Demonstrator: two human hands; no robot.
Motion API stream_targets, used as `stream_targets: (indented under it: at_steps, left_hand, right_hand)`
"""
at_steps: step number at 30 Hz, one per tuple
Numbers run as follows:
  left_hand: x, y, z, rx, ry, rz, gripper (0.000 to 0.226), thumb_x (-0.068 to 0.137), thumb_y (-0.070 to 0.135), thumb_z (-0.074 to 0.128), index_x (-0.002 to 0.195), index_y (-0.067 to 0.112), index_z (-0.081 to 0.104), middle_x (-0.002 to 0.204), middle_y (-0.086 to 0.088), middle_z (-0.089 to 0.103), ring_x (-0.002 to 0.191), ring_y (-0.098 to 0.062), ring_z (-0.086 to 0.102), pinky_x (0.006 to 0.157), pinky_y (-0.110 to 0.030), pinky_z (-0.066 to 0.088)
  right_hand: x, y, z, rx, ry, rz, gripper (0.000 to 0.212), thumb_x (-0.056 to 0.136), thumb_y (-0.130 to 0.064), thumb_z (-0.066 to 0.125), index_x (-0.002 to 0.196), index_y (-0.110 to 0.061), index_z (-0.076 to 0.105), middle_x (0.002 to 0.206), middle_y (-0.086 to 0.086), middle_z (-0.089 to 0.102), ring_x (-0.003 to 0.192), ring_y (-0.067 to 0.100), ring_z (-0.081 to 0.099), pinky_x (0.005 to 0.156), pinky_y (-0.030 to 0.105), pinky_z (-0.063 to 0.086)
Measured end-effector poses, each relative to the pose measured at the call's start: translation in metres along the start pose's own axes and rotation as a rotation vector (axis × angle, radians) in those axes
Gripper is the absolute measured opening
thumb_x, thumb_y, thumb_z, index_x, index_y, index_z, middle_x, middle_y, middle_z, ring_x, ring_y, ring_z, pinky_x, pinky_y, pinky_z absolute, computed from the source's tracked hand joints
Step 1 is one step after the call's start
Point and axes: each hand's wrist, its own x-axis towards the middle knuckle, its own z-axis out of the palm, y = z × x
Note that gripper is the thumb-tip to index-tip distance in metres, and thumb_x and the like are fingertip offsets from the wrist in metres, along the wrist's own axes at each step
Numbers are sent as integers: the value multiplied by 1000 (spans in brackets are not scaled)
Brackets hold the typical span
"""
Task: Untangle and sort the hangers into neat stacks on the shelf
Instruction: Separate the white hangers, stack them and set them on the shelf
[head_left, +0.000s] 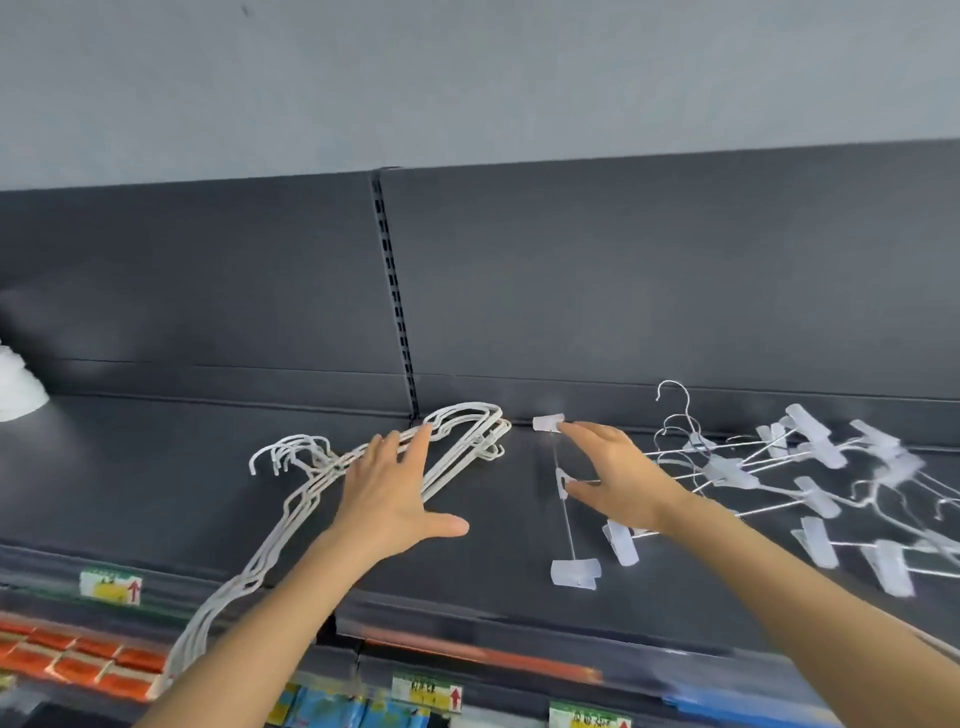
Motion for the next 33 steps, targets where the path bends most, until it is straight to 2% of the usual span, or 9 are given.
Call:
stream_targets:
  at_steps: [3, 7, 12, 16, 22, 26, 31, 33]
  left_hand:
    - [10, 44, 6, -106, -20, 211, 119, 63, 66, 71, 151, 30, 0, 157, -2, 11, 145, -19, 6, 117, -39, 17]
    - [19, 110, 16, -136, -72, 425, 114, 67, 62, 72, 151, 28, 3, 158, 2, 4, 146, -16, 0, 118, -39, 15]
    - [21, 191, 29, -174, -153, 556, 104, 73, 58, 70, 152, 30, 8, 160, 5, -5, 146, -13, -11, 120, -40, 9]
    - [18, 255, 46, -177, -159, 645, 89, 82, 55, 63, 151, 27, 15, 159, 5, 2, 146, -13, -1, 117, -36, 14]
    - [12, 316, 76, -116, -181, 618, 79, 87, 53, 58, 150, 22, 21, 159, -2, 3, 147, -19, 1, 117, -37, 15]
    - [8, 332, 92, -46, -158, 538, 77, 87, 57, 54, 150, 23, 23, 160, -5, 4, 147, -23, 1, 117, -41, 14]
    - [3, 334, 103, -8, -139, 463, 76, 89, 56, 52, 150, 22, 23, 160, -7, 3, 148, -22, -5, 118, -41, 12]
    - [2, 332, 105, -37, -137, 450, 75, 89, 55, 53, 150, 22, 24, 160, -7, 2, 147, -21, -6, 118, -41, 12]
  right_hand:
    - [-26, 22, -15, 9, 45, 71, 67, 89, -23, 58, 146, -20, 24, 151, 1, 28, 139, 23, 20, 110, 28, 23]
    - [-67, 60, -39, -33, 102, 177, 69, 89, -27, 60, 147, -18, 24, 152, 4, 27, 140, 23, 21, 112, 32, 24]
    - [-120, 107, -69, -95, 140, 271, 70, 87, -29, 62, 147, -20, 26, 150, 5, 30, 138, 26, 24, 113, 33, 24]
    - [-169, 149, -99, -109, 123, 364, 76, 84, -34, 65, 147, -20, 25, 150, 5, 31, 139, 27, 23, 111, 33, 24]
    - [-225, 193, -103, -152, -190, 502, 113, 64, -66, 70, 148, -34, 1, 156, 12, 10, 143, 35, 9, 115, 49, 20]
    - [-235, 202, -94, -213, -267, 436, 117, 64, -66, 70, 148, -32, -3, 156, 9, 5, 141, 37, 7, 114, 52, 22]
    - [-230, 209, -96, -222, -303, 354, 116, 65, -60, 73, 147, -31, -4, 153, 11, 17, 137, 38, 15, 110, 51, 28]
    - [-226, 213, -96, -213, -319, 357, 117, 63, -64, 71, 147, -32, -4, 152, 11, 19, 135, 39, 17, 109, 51, 29]
